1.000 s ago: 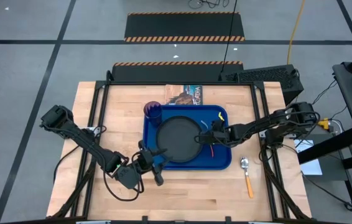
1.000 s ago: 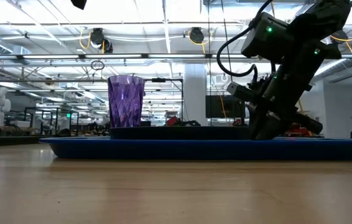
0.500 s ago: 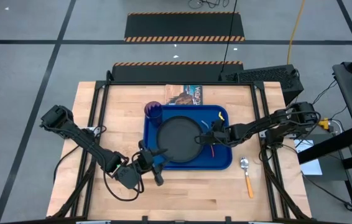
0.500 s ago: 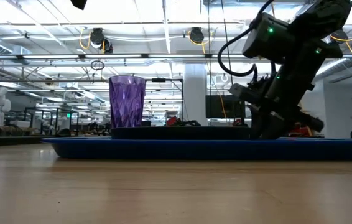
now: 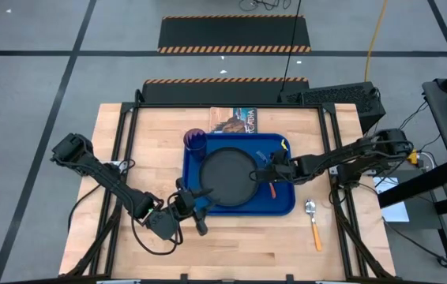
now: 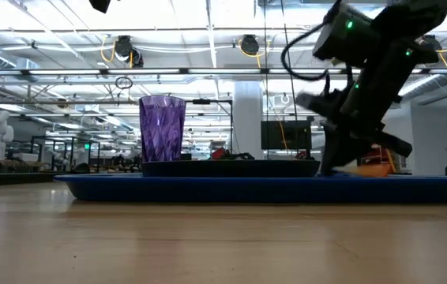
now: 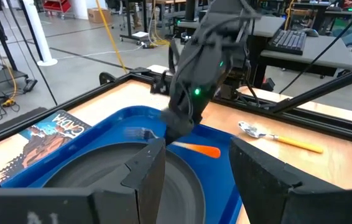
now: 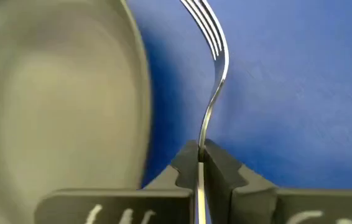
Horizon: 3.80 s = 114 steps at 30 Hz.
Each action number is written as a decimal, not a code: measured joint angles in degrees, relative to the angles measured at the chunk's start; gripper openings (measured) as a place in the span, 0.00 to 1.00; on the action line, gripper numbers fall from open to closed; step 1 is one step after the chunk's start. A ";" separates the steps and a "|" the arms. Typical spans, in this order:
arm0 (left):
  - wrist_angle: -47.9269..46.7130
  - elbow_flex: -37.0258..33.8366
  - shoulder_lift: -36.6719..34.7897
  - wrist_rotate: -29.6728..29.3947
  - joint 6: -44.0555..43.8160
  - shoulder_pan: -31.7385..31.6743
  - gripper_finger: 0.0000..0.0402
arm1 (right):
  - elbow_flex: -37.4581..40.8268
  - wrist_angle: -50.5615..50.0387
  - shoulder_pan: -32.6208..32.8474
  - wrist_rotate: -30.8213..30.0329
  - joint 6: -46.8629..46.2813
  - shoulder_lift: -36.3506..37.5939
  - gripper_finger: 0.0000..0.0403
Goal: Pick and place plate/cup/fork/spoon on tray
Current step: Put the orange fork on the blue serving tray to the right of the black black plate
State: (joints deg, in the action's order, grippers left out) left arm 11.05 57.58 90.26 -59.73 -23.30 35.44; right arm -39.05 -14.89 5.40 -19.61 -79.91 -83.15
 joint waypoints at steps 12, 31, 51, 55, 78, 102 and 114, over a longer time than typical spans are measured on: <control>-0.75 0.00 0.00 0.70 -1.05 0.11 0.45 | 2.48 7.72 9.56 -21.87 -12.10 1.21 0.00; -0.52 0.00 0.00 0.97 -1.02 0.07 0.45 | 10.48 22.92 8.85 -22.14 -12.41 -1.38 0.09; -0.53 0.00 0.00 0.93 -0.82 0.07 0.45 | 10.45 22.48 9.72 -22.10 -6.70 2.47 0.24; -0.55 0.00 0.00 0.91 -0.80 0.07 0.45 | 10.45 22.00 11.19 -20.14 -3.57 6.35 0.24; -0.53 0.00 0.00 0.83 -0.97 -1.82 0.45 | 10.41 11.18 18.21 -10.24 1.10 5.72 0.10; -2.80 0.00 0.00 1.39 -1.26 -1.93 0.45 | 10.30 20.58 14.11 -6.10 1.74 -2.90 0.01; -3.65 0.00 0.00 1.39 -2.75 -1.66 0.45 | 10.43 18.31 12.97 -5.79 1.61 -1.01 0.01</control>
State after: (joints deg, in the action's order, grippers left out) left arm 7.40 57.58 90.26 -58.35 -26.04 33.78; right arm -28.62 3.42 18.37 -25.41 -78.30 -84.16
